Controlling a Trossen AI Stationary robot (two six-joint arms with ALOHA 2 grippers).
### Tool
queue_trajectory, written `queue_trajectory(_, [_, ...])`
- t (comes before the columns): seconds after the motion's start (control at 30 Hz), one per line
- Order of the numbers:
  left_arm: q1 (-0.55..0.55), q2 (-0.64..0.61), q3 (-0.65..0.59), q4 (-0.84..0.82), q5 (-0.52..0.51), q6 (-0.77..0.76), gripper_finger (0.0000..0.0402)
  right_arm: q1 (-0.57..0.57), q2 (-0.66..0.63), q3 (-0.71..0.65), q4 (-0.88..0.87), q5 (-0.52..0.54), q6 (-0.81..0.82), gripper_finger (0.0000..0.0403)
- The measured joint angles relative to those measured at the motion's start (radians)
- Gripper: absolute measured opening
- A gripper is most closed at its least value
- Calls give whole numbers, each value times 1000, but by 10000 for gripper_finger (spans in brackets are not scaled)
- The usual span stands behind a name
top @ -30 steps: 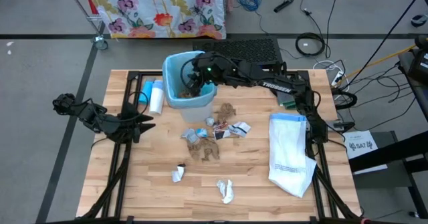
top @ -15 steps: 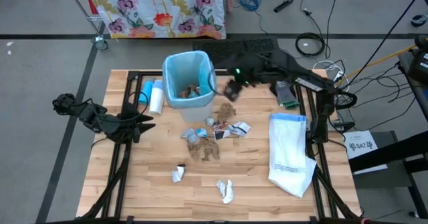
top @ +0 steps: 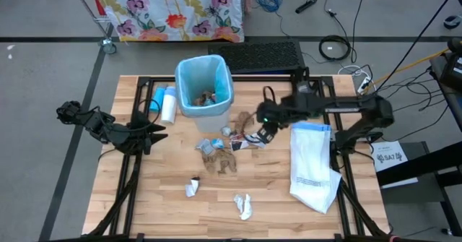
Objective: Place trash/remove bag and relplace
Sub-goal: Put the white paper into the white trash bin
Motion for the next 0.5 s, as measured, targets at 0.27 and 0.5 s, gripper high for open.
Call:
queue_trajectory(0.27, [0, 0, 0, -1, 1, 0, 191, -84, -113, -409, 408, -287, 22, 161])
queue_trajectory(0.5, [0, 0, 0, 23, 1, -1, 191, -214, -103, -510, 532, -343, -123, 164])
